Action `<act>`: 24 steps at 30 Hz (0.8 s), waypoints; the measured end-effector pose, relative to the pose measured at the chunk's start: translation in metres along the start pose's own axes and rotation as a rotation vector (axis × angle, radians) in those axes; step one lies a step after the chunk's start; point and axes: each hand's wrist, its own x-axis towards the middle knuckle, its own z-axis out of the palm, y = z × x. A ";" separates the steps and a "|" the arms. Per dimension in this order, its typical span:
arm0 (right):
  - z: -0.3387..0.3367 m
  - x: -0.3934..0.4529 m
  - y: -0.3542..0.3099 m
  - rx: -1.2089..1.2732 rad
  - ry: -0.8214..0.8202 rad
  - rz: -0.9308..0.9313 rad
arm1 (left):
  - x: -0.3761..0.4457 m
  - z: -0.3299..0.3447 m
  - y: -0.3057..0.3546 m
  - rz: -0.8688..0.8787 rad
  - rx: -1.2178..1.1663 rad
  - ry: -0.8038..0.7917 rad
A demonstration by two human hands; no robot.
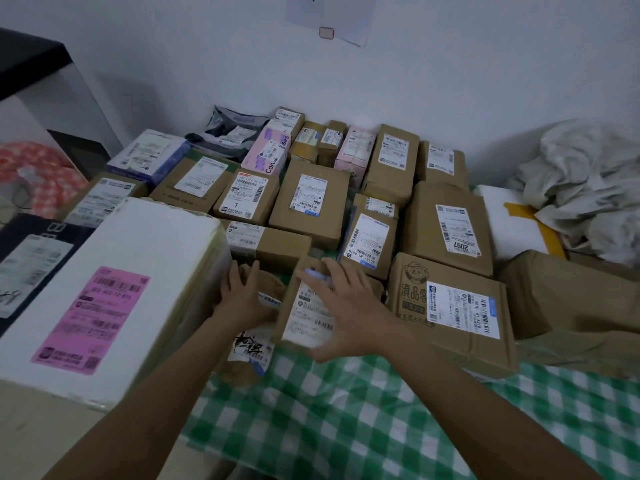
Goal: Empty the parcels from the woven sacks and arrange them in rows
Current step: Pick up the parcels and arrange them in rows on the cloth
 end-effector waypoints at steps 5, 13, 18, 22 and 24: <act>-0.005 0.019 0.018 -0.084 0.008 0.034 | -0.007 0.017 0.003 -0.057 0.057 0.043; -0.004 0.050 0.014 -0.054 -0.021 -0.034 | -0.005 0.012 -0.004 -0.069 0.029 0.034; -0.010 0.052 0.018 -0.036 -0.054 -0.044 | -0.003 0.009 -0.009 -0.043 0.026 0.000; -0.012 0.044 0.023 0.017 -0.024 -0.026 | -0.002 0.008 -0.010 -0.026 0.033 0.016; -0.012 0.036 0.025 0.017 -0.029 -0.018 | -0.002 0.007 -0.009 -0.009 0.038 0.030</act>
